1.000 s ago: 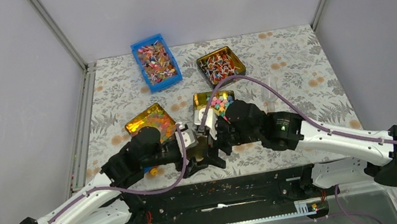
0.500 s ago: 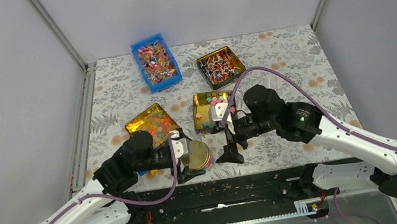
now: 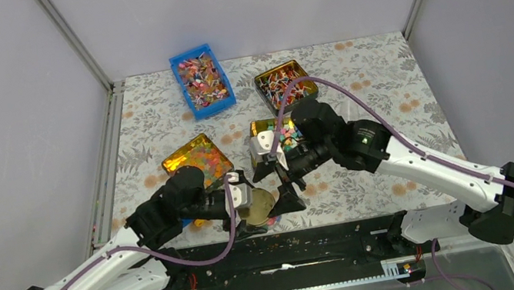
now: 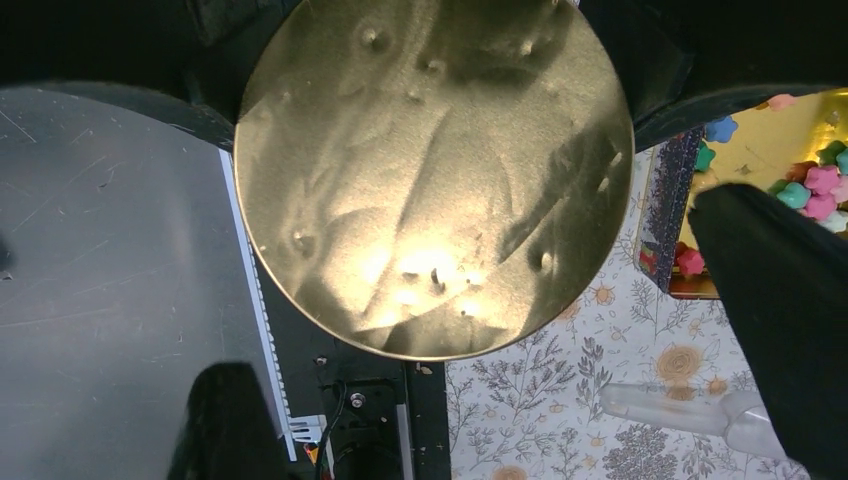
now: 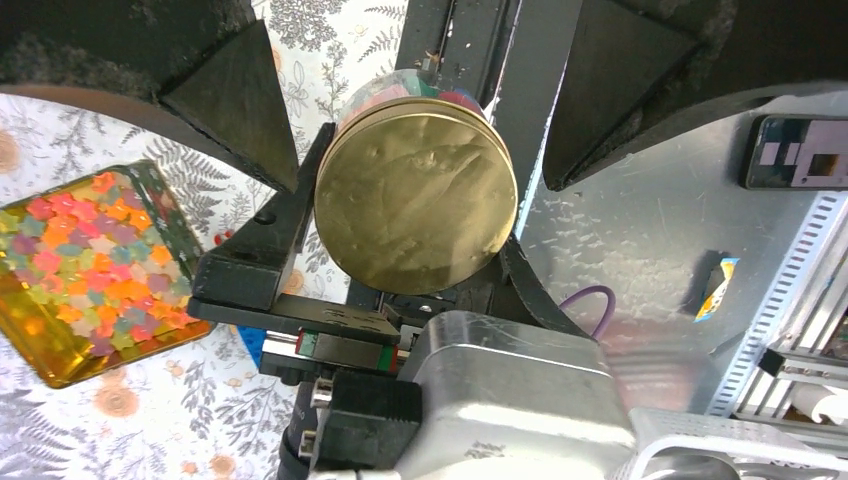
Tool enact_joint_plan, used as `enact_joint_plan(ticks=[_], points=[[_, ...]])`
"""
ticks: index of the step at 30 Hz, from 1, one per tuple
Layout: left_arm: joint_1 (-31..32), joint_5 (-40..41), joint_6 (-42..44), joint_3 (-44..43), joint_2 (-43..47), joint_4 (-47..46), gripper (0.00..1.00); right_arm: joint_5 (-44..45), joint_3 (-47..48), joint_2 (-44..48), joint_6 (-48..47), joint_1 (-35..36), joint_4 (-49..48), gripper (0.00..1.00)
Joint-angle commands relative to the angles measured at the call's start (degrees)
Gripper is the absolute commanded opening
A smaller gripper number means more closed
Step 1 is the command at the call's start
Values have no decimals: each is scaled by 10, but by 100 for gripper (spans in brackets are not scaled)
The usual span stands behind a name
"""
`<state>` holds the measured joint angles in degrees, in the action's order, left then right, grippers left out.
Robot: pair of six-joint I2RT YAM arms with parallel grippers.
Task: Pack the candies
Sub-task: Screw the bottle lid onto the packing bottle.
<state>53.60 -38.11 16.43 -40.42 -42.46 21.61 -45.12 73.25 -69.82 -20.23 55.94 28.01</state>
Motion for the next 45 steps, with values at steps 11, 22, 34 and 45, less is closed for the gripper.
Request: enact_joint_plan(ticks=[11, 22, 34, 45], points=[[2, -38, 8, -31, -6, -56, 40, -21, -19, -23, -14, -2, 0, 91], [2, -33, 3, -32, -9, -68, 40, 6, -36, -25, -14, 11, -12, 83], [2, 41, -68, -20, -11, -158, 39, 163, -92, -4, 43, 68, -97, 71], [3, 112, -102, -23, -40, -206, 38, 325, -124, -3, 168, 92, -167, 71]])
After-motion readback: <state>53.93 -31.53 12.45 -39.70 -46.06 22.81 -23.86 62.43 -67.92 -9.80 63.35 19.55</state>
